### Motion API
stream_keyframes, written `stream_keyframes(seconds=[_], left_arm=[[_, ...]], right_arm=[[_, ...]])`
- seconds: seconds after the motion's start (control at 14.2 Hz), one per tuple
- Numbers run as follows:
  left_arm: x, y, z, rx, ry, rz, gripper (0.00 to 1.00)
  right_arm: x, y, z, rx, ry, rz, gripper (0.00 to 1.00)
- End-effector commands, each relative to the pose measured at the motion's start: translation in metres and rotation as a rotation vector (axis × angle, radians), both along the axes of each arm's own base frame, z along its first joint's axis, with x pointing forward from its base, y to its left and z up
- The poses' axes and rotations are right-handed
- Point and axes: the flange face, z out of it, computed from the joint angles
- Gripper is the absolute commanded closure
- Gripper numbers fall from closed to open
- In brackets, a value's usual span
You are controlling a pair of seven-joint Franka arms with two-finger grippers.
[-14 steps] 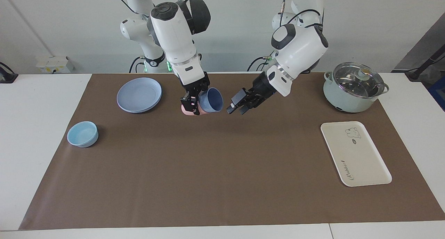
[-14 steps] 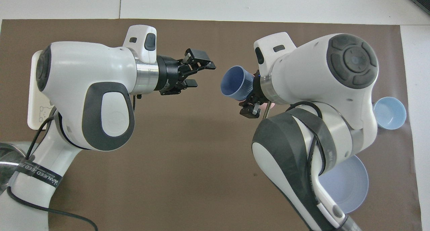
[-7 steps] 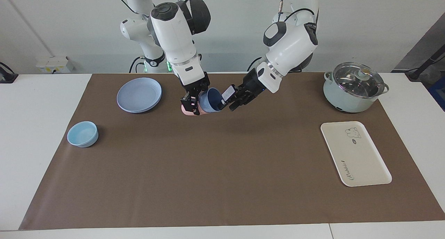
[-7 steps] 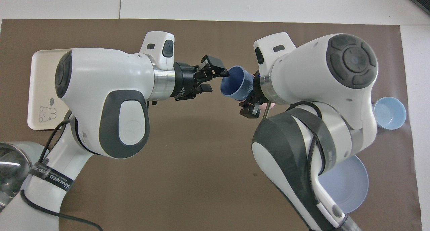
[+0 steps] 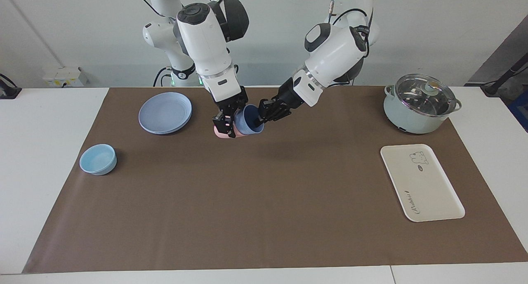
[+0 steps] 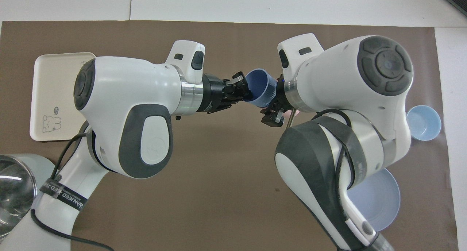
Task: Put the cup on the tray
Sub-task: 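Pull the blue cup out with the left gripper while the right gripper withdraws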
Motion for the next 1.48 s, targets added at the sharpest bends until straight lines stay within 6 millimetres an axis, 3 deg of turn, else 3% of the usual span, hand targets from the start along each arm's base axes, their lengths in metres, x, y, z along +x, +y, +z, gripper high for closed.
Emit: stream_keyframes(seconds=[0.0, 0.21, 0.42, 0.56, 0.78, 0.92, 1.13, 1.41], left_arm=[[0.013, 0.008, 0.016, 0.046, -0.026, -0.039, 1.00], [0.036, 0.037, 0.029, 0.089, 0.015, -0.069, 1.00], [0.060, 0.089, 0.039, 0.173, 0.001, -0.038, 1.00], [0.078, 0.130, 0.037, 0.242, -0.033, 0.004, 1.00], [0.102, 0.213, 0.033, 0.378, -0.127, -0.006, 1.00], [0.111, 0.268, 0.027, 0.491, -0.160, -0.021, 1.00], [0.117, 0.363, 0.020, 0.660, -0.212, -0.078, 1.00], [0.101, 0.478, -0.003, 0.726, -0.259, -0.140, 1.00]], right_arm=[[-0.001, 0.000, -0.001, -0.009, -0.002, -0.021, 1.00], [0.000, 0.000, -0.001, -0.009, 0.000, -0.023, 1.00], [0.000, -0.001, -0.001, -0.008, 0.000, -0.026, 1.00], [0.009, -0.019, 0.003, 0.014, -0.002, -0.062, 1.00], [0.028, -0.062, 0.009, 0.106, -0.007, -0.145, 1.00], [0.050, -0.112, 0.006, 0.216, -0.060, -0.179, 1.00], [0.067, -0.194, -0.026, 0.437, -0.121, -0.258, 1.00], [0.067, -0.274, -0.082, 0.593, -0.215, -0.291, 1.00]])
